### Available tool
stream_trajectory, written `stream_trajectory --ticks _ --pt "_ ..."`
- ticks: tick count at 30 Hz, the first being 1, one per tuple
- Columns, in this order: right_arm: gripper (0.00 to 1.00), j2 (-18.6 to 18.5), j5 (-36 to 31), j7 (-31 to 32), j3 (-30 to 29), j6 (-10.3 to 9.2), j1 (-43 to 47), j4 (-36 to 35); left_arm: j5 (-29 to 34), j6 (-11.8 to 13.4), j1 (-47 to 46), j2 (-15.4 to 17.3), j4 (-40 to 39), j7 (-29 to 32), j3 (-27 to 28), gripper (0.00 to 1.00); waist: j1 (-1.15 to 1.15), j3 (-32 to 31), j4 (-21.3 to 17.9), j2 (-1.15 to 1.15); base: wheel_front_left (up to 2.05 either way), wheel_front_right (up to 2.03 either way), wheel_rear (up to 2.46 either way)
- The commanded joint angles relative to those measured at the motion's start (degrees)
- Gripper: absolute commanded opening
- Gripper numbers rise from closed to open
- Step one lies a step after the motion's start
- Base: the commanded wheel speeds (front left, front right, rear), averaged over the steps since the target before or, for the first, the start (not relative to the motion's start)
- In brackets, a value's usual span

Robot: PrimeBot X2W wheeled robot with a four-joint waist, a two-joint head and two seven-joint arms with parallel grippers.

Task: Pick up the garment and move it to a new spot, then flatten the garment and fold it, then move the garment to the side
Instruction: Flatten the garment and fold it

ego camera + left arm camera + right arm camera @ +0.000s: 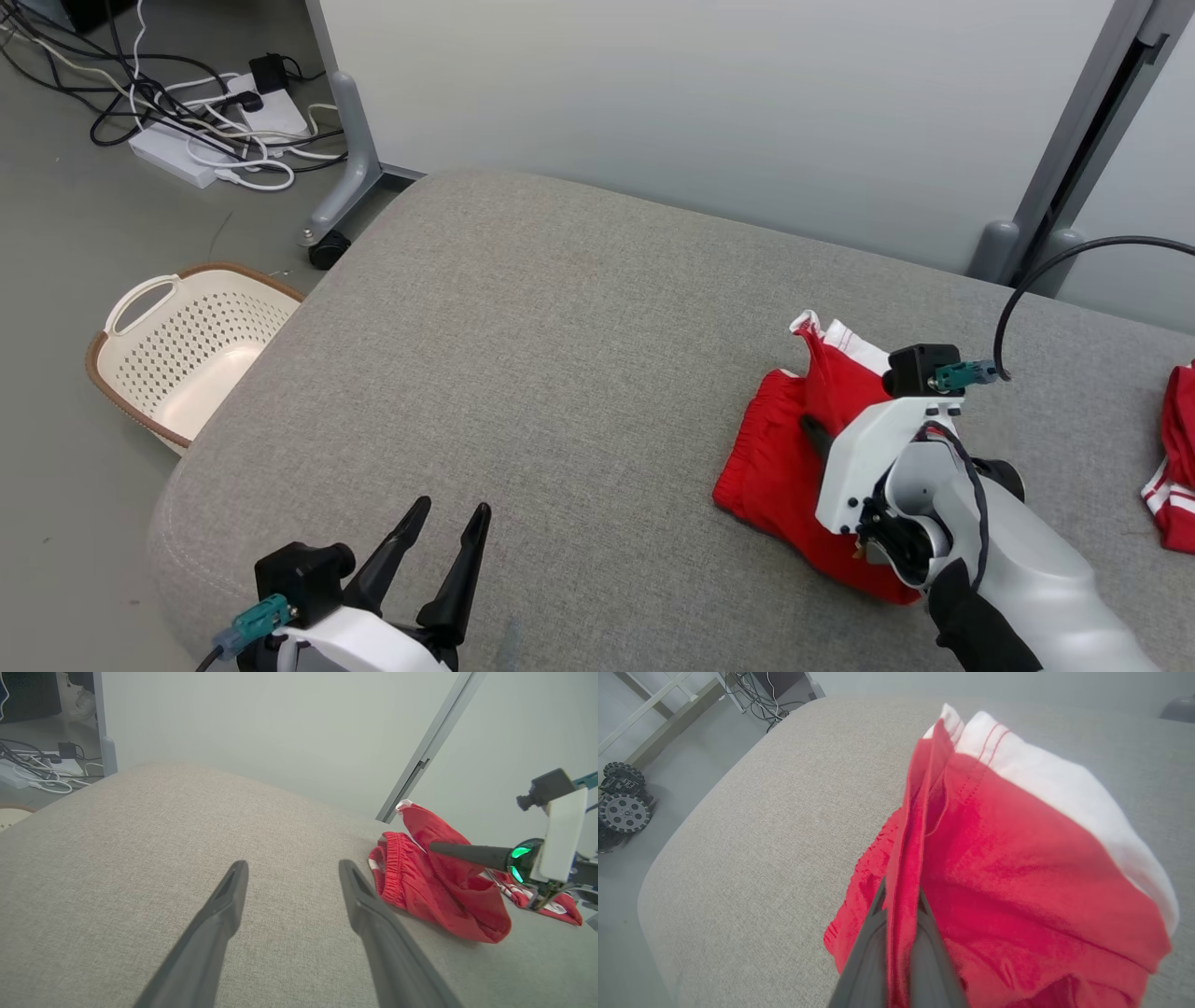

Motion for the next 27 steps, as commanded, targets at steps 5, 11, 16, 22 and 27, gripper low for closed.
stream_trajectory --ticks 5,11,16,22,27 --pt "1.00 0.5 4.4 -1.3 2.7 0.03 -1.3 -4.7 -0.4 0.2 -1.2 0.5 0.2 0.1 0.2 1.00 0.00 0.0 -1.2 0.00 0.00 0.00 0.00" --pt "1.00 -0.1 8.7 -2.9 5.3 0.03 -1.9 -11.5 -0.4 0.4 -0.7 0.4 0.4 0.1 -0.1 1.00 0.00 -0.8 -3.2 0.00 0.00 0.00 0.00" --pt "1.00 -3.9 10.0 -5.2 5.3 0.03 -0.7 -14.5 -0.5 0.6 0.1 0.7 0.3 0.0 -0.1 1.00 0.00 -1.6 -4.6 0.00 0.00 0.00 0.00" --pt "1.00 -8.9 10.3 -8.0 2.4 0.03 2.2 -13.4 -0.6 0.7 0.7 0.7 0.0 0.2 -0.5 1.00 0.00 -2.0 -5.1 0.00 0.00 0.00 0.00" --pt "1.00 -12.0 9.1 -10.8 -0.4 0.03 4.8 -11.3 -0.8 0.9 1.0 1.0 -0.2 0.3 -0.5 1.00 0.00 -1.8 -5.6 0.00 0.00 0.00 0.00"
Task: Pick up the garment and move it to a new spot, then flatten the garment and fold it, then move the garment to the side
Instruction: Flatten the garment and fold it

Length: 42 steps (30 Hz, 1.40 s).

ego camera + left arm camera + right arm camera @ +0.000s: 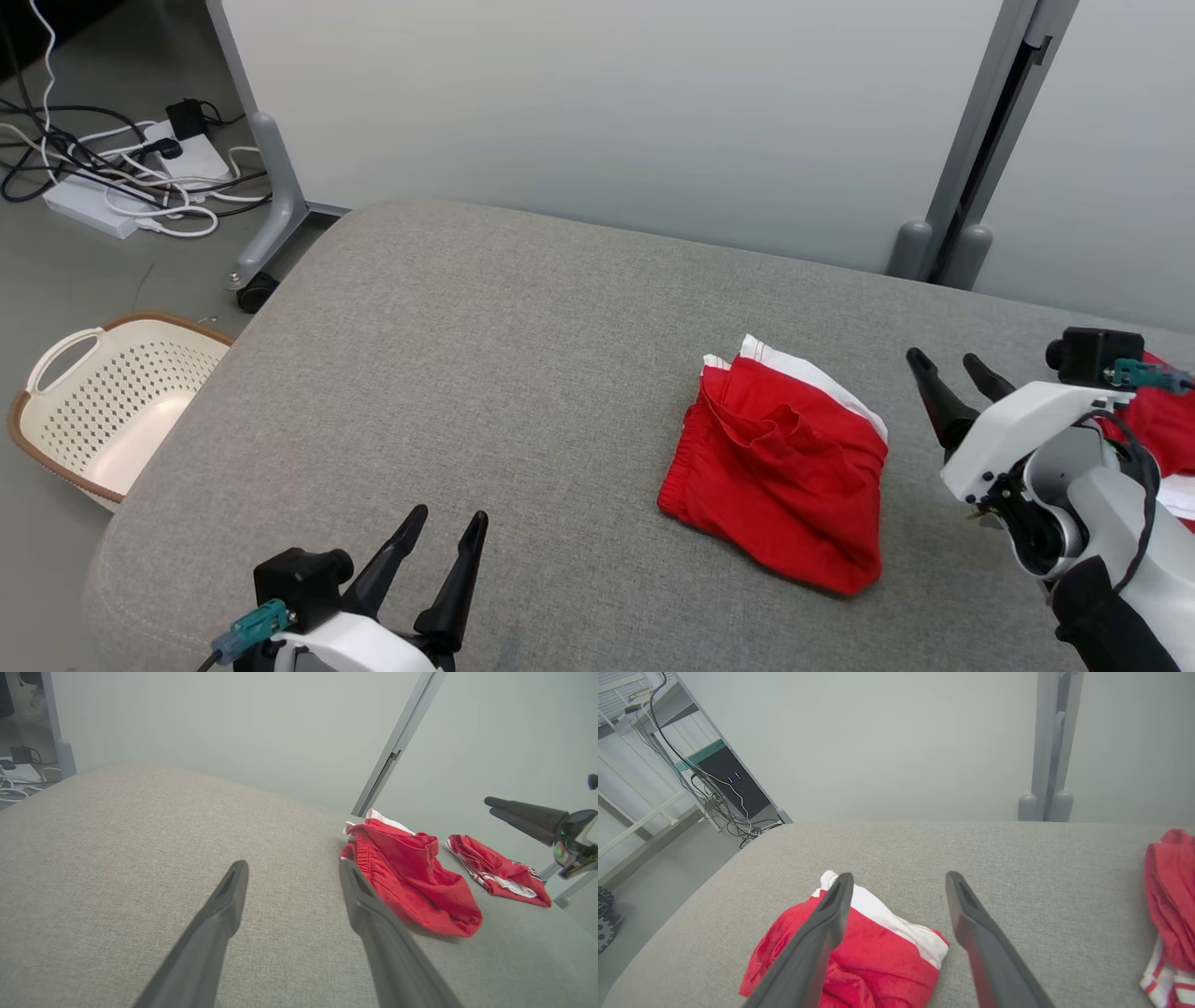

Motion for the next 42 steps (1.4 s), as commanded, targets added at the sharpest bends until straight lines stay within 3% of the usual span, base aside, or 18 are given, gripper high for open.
stream_trajectory --ticks 1,3,4,5,6,10,23,31,42 --pt "1.00 -0.3 -0.4 -0.5 -0.2 0.03 1.0 0.5 -0.2 0.3 0.8 0.5 -0.1 0.0 0.2 1.00 0.00 0.0 -0.2 0.00 0.00 0.00 0.00" --pt "1.00 -0.7 -1.0 -0.9 -1.0 0.03 1.4 1.1 -0.2 0.3 0.9 0.6 -0.2 0.0 0.1 1.00 0.00 0.0 -0.5 0.00 0.00 0.00 0.00" --pt "0.76 -0.8 -1.4 -1.1 -1.2 0.03 1.6 1.6 -0.2 0.4 0.9 0.6 -0.3 0.1 0.0 1.00 0.00 0.0 -0.6 0.00 0.00 0.00 0.00" --pt "0.33 -0.8 -1.6 -1.3 -1.4 0.03 1.8 2.2 -0.2 0.4 0.8 0.6 -0.4 0.2 0.0 1.00 0.00 0.0 -0.7 0.00 0.00 0.00 0.00" --pt "0.00 -0.7 -2.0 -1.3 -1.7 0.03 1.9 2.7 -0.2 0.4 0.7 0.6 -0.5 0.2 -0.1 1.00 0.00 0.0 -0.7 0.00 0.00 0.00 0.00" --pt "0.00 -0.7 -3.2 -1.9 -2.9 0.03 2.0 4.6 -0.2 0.3 0.5 0.7 -0.6 0.3 -0.2 1.00 0.00 0.1 -0.5 0.00 0.00 0.00 0.00" --pt "0.00 5.5 -1.8 4.4 -1.1 0.03 4.0 11.0 -0.4 -0.1 -1.3 0.4 0.2 0.1 -0.4 1.00 0.00 1.3 2.8 0.00 0.00 0.00 0.00" --pt "0.00 9.1 1.3 6.8 3.1 0.03 6.5 4.3 -0.7 -0.1 -0.9 0.7 0.4 0.1 -0.4 1.00 0.00 1.0 4.6 0.00 0.00 0.00 0.00" --pt "0.00 10.3 2.4 11.4 13.9 0.03 10.0 -5.5 -0.9 0.3 -0.7 1.1 0.3 0.2 -0.5 1.00 0.00 1.0 4.7 0.00 0.00 0.00 0.00"
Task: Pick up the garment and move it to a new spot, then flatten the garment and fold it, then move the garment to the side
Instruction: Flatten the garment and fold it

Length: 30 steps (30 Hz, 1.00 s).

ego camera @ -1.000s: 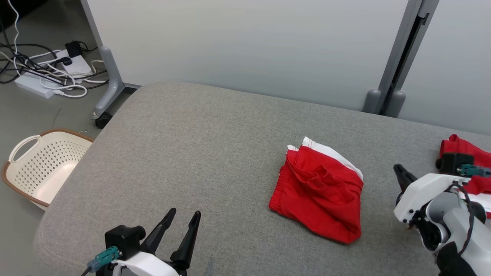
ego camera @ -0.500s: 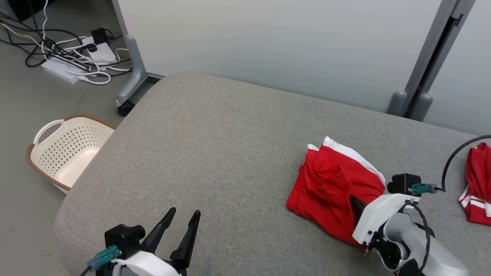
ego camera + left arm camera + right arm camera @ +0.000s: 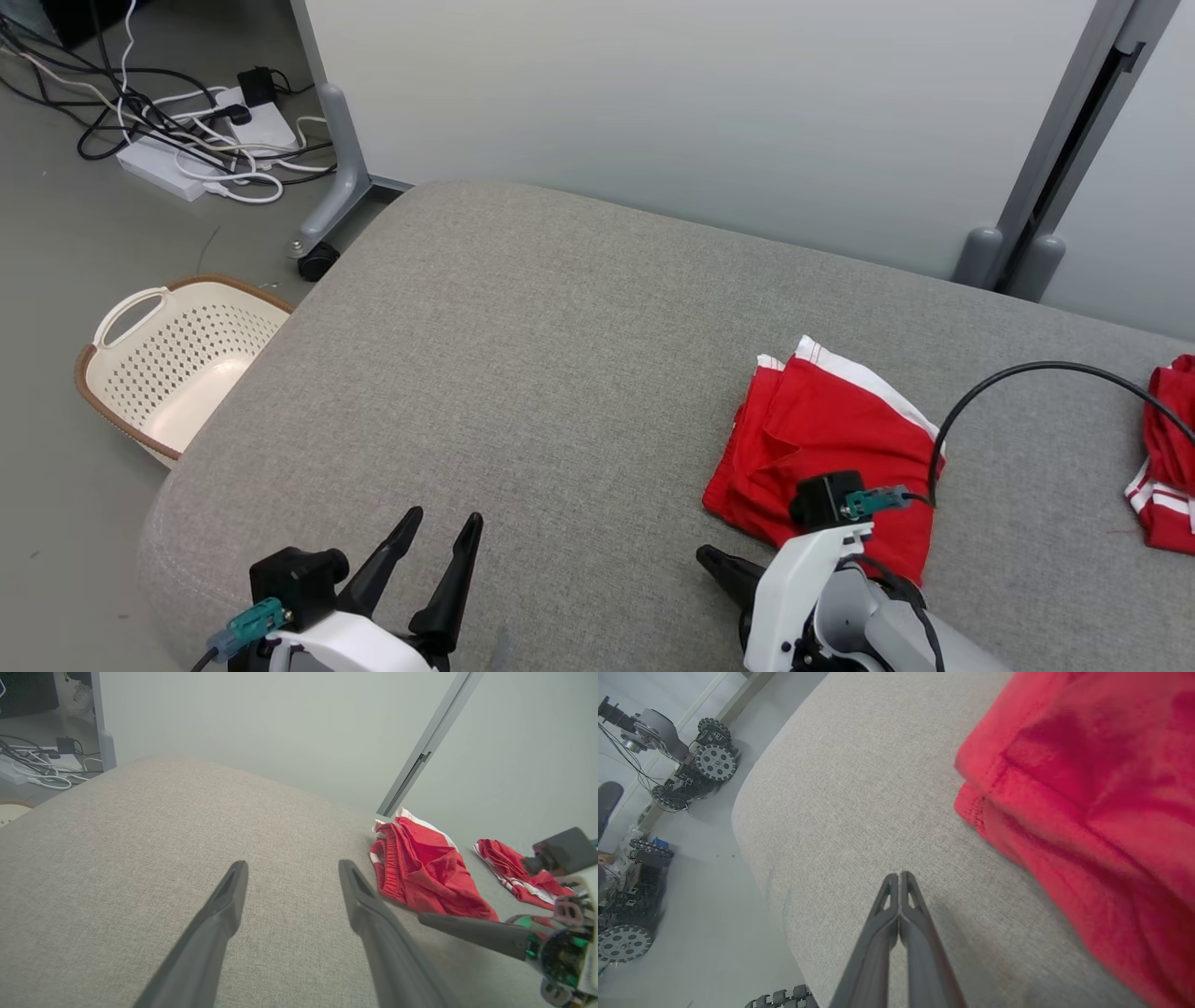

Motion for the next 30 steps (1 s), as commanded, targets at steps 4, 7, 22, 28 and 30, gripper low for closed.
stream_trajectory --ticks 4,7,22,28,30 --pt "0.00 -1.8 1.2 -1.0 1.9 0.03 -0.2 -4.2 -0.2 0.4 -0.4 0.3 -0.1 -0.1 0.2 1.00 0.00 0.0 -0.9 0.00 0.00 0.00 0.00" --pt "0.00 -3.5 1.4 -2.5 1.1 0.03 -0.7 -5.8 -0.3 0.6 -0.2 0.2 -0.2 -0.3 0.2 1.00 0.00 -0.1 -1.6 0.00 0.00 0.00 0.00" --pt "0.00 -10.1 -2.2 -9.5 -10.0 0.03 -1.8 -1.5 -0.2 0.7 0.2 0.9 -0.8 -0.4 0.0 1.00 0.00 -0.8 -3.0 0.00 0.00 0.00 0.00" --pt "0.00 -9.9 -4.6 -9.7 -12.7 0.03 -2.9 0.6 -0.1 1.0 0.0 1.2 -1.2 0.0 -0.2 1.00 0.00 -0.6 -2.5 0.00 0.00 0.00 0.00" --pt "0.38 -9.7 -5.4 -9.5 -13.8 0.03 -3.5 1.8 -0.2 1.0 -0.1 1.2 -1.3 0.1 -0.3 1.00 0.00 -0.4 -2.4 0.00 0.00 0.00 0.00"
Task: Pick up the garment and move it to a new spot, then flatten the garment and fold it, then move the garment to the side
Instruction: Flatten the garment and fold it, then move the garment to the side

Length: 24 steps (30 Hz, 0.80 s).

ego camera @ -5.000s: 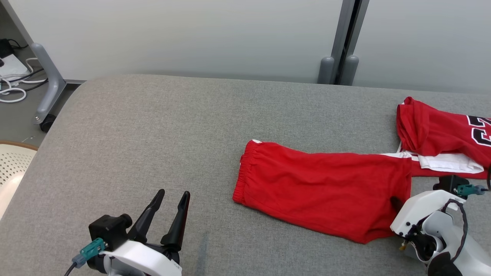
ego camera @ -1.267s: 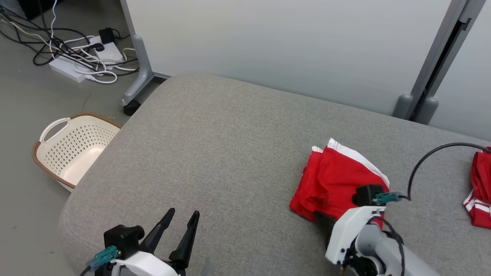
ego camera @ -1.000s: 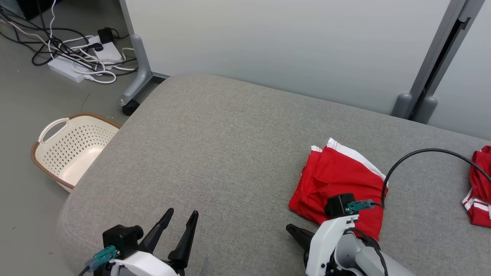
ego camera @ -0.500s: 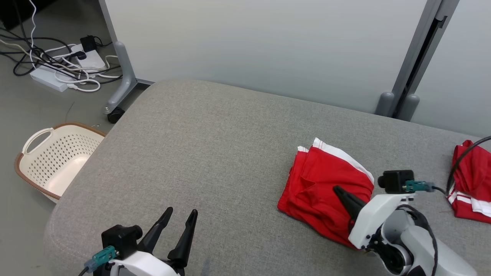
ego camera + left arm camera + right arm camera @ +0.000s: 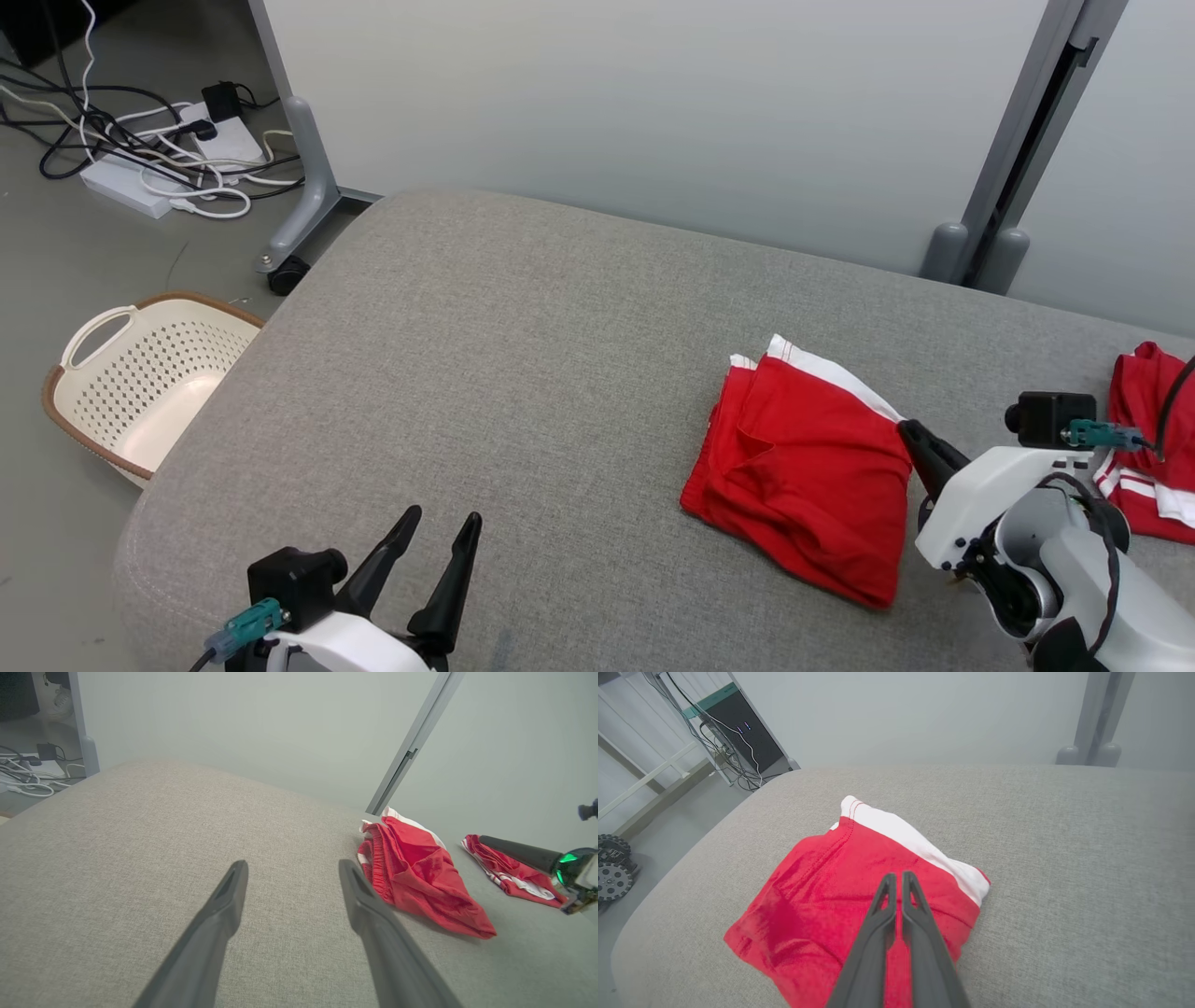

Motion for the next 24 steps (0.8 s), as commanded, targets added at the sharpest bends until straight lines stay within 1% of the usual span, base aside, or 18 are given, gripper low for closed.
stream_trajectory --ticks 1,2,6,9,11,15,19,24 --pt "0.92 0.1 -0.7 0.3 -1.2 0.03 -0.9 1.3 0.0 0.3 -0.2 0.4 -0.2 0.1 -0.1 1.00 0.00 0.1 0.2 0.00 0.00 0.00 0.00" --pt "1.00 0.4 -1.2 0.8 -1.6 0.03 -1.0 2.1 0.0 0.4 -0.2 0.5 -0.2 0.1 -0.1 1.00 0.00 0.2 0.3 0.00 0.00 0.00 0.00" --pt "1.00 0.9 -2.0 3.4 -3.9 0.03 -2.0 5.2 -0.2 0.4 -0.1 0.5 -0.2 0.1 -0.2 1.00 0.00 0.5 0.6 0.00 0.00 0.00 0.00" --pt "1.00 1.4 -1.5 5.2 -4.9 0.03 -2.4 6.1 -0.3 0.5 -0.1 0.5 -0.3 0.1 -0.3 1.00 0.00 0.6 0.7 0.00 0.00 0.00 0.00" --pt "1.00 1.9 -0.3 8.1 -5.8 0.03 -2.7 6.8 -0.3 0.5 0.0 0.5 -0.2 0.1 -0.3 1.00 0.00 0.6 0.6 0.00 0.00 0.00 0.00" --pt "1.00 2.4 3.3 17.3 -7.9 0.03 -3.7 9.6 -0.4 0.5 -0.1 0.4 -0.2 0.1 -0.4 1.00 0.00 0.8 0.5 0.00 0.00 0.00 0.00" --pt "1.00 2.2 5.7 24.1 -10.1 0.03 -5.7 12.4 -0.4 0.4 -0.6 0.2 -0.2 0.0 -0.5 1.00 0.00 1.2 0.5 0.00 0.00 0.00 0.00" --pt "1.00 2.3 8.2 30.4 -12.1 0.03 -8.4 15.7 -0.5 0.0 -1.6 -0.3 0.2 -0.3 -0.5 1.00 0.00 2.4 1.0 0.00 0.00 0.00 0.00"
